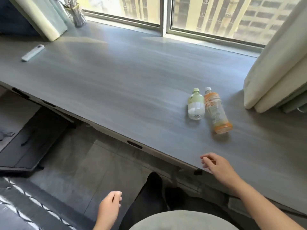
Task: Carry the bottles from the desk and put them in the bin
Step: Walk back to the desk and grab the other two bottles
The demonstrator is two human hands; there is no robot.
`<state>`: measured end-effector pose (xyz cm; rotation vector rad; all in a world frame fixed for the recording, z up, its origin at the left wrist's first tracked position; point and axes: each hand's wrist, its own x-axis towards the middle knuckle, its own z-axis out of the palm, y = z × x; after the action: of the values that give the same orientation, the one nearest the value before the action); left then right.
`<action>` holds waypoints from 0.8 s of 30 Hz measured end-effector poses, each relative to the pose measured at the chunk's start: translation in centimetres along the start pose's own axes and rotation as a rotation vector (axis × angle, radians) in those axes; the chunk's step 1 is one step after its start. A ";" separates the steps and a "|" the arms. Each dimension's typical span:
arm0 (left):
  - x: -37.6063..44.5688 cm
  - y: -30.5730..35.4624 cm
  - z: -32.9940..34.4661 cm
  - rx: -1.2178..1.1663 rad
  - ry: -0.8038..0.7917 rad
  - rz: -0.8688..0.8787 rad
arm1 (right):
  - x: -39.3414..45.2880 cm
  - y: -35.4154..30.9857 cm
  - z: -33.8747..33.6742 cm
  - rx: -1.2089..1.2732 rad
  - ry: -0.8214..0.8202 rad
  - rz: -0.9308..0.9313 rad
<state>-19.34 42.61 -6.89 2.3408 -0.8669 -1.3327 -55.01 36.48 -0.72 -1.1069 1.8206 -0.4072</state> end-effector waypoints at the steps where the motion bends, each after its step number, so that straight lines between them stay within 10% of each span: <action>1: 0.8 1.9 -0.2 0.032 -0.029 0.056 | 0.4 -1.0 -0.3 0.016 0.036 -0.002; 13: 5.4 21.9 3.3 0.311 -0.277 0.565 | 8.7 -5.7 -7.0 -0.116 0.460 0.050; 24: 4.4 30.2 14.9 0.356 -0.296 0.602 | 15.9 -5.3 -8.7 -0.431 0.273 0.219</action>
<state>-40.94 17.01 -1.39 1.8672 -1.8513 -1.3398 -62.08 18.98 -1.44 -1.1599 2.3179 -0.0324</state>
